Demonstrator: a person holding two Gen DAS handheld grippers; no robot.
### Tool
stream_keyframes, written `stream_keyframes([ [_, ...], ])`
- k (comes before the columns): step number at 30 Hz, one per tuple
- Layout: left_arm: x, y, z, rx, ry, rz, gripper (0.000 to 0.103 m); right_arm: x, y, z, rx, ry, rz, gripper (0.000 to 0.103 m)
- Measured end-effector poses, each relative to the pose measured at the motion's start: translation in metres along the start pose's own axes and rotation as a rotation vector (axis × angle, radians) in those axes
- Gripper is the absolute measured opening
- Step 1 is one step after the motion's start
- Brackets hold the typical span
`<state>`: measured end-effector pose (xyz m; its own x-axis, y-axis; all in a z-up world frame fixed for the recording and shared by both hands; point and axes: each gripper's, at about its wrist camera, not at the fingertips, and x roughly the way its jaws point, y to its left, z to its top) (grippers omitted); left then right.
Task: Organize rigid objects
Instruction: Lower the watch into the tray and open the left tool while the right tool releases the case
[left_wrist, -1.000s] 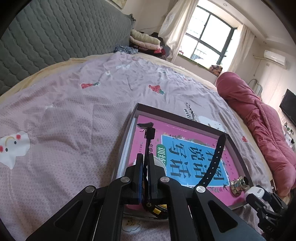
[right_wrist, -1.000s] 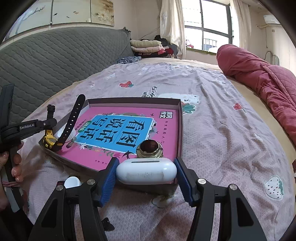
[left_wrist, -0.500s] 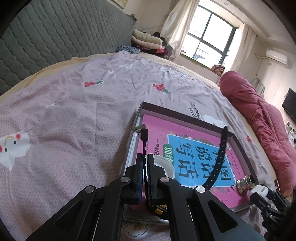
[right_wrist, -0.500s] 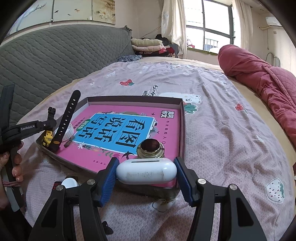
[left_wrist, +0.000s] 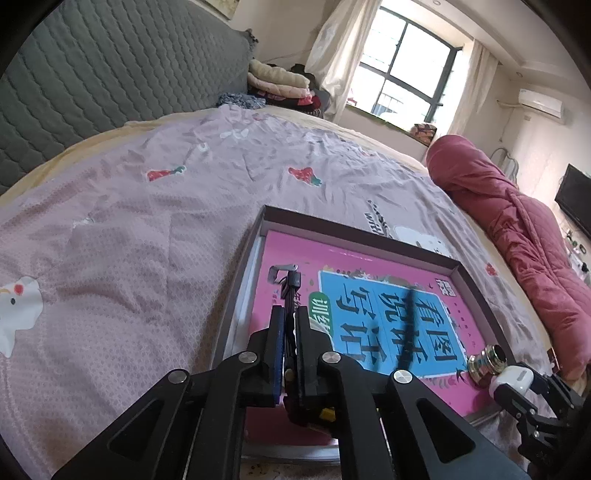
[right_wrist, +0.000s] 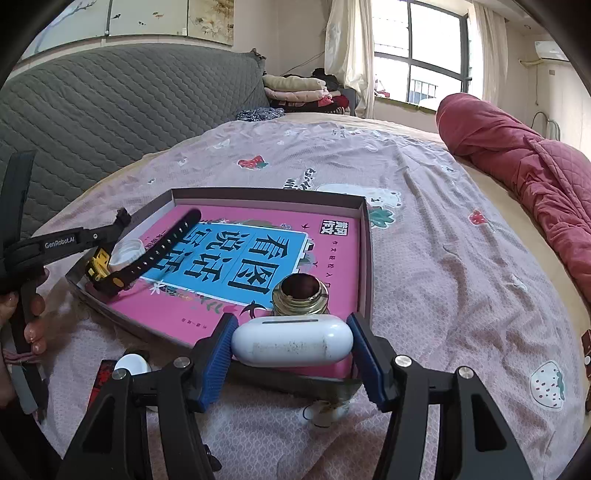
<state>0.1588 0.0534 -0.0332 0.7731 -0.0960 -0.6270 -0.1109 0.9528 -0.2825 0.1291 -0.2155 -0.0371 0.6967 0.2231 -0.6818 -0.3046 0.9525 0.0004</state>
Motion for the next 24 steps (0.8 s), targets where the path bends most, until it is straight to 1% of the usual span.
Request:
stream_keyframes([
  [3,0.0,0.001,-0.001,0.0,0.013,-0.009,0.012,0.0,0.0,0.0,-0.001,0.0,-0.001,0.061],
  [7,-0.001,0.002,-0.001,0.001,0.016,-0.003,0.02,0.001,0.0,0.001,-0.001,0.0,0.0,0.061],
  [10,-0.004,0.002,-0.002,0.005,0.02,-0.001,0.021,0.0,0.0,0.001,0.0,0.0,0.0,0.061],
  [12,-0.008,0.002,-0.003,0.01,0.021,-0.002,0.025,0.0,0.0,0.001,-0.001,0.0,-0.001,0.061],
  [14,-0.011,0.002,-0.004,0.012,0.017,-0.001,0.036,0.001,0.0,0.001,-0.001,0.0,-0.002,0.061],
  [15,-0.012,0.002,-0.004,0.013,0.016,0.0,0.038,0.001,0.0,0.001,-0.002,0.0,-0.003,0.061],
  [21,-0.02,0.0,-0.006,0.019,0.014,-0.002,0.042,0.001,0.0,0.001,-0.003,0.002,-0.005,0.061],
  [24,-0.025,0.0,-0.005,0.002,0.016,-0.012,0.043,0.001,0.001,0.002,-0.006,0.0,-0.008,0.061],
])
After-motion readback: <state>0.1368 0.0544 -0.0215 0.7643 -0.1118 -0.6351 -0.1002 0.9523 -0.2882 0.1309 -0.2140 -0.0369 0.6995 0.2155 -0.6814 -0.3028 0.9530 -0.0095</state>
